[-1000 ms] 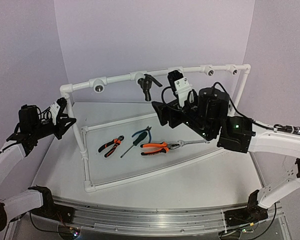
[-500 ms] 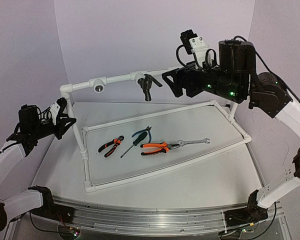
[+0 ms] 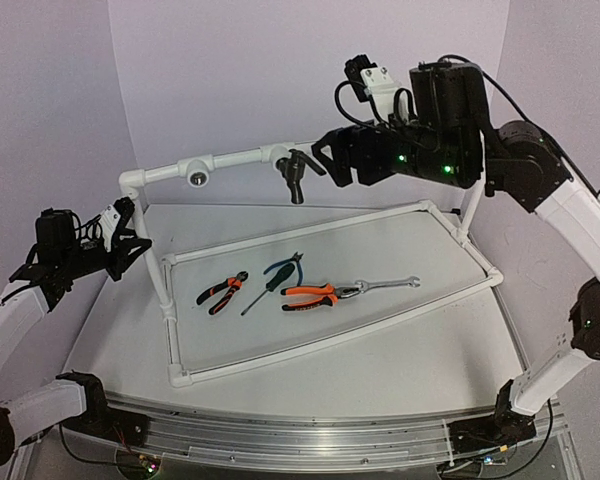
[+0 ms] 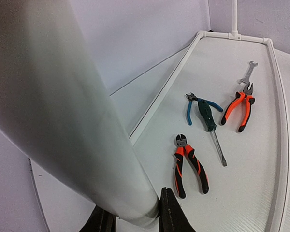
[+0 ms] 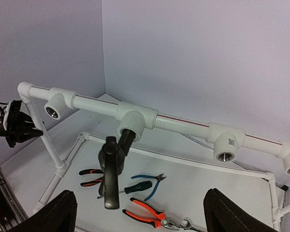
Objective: Install the water faucets
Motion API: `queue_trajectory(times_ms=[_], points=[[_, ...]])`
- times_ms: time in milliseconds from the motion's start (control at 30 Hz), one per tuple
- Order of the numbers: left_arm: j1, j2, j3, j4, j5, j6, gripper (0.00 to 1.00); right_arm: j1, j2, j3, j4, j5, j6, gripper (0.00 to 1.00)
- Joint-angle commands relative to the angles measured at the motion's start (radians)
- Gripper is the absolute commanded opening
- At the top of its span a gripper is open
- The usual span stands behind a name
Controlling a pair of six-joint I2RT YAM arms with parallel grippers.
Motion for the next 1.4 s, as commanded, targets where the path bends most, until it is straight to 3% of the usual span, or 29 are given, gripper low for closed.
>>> queue_trajectory(times_ms=[0, 200, 467, 833, 1200, 1367], points=[[-0.039, 0.067, -0.079, -0.366, 0.090, 0.217, 0.00, -0.001, 0.118, 0.195, -0.053, -0.074, 0.034, 0.91], [-0.039, 0.077, -0.072, -0.345, 0.094, 0.229, 0.00, -0.001, 0.218, 0.295, -0.065, -0.040, 0.036, 0.90], [-0.039, 0.081, -0.068, -0.342, 0.103, 0.233, 0.00, -0.032, 0.265, 0.307, -0.066, -0.003, 0.072, 0.80], [-0.038, 0.081, -0.068, -0.345, 0.101, 0.239, 0.00, -0.058, 0.290, 0.283, -0.066, -0.011, 0.141, 0.49], [-0.039, 0.076, -0.071, -0.351, 0.098, 0.244, 0.00, -0.145, 0.210, 0.085, -0.067, 0.011, 0.325, 0.39], [-0.039, 0.076, -0.074, -0.351, 0.098, 0.248, 0.00, -0.172, 0.192, 0.000, -0.067, -0.033, 0.389, 0.40]])
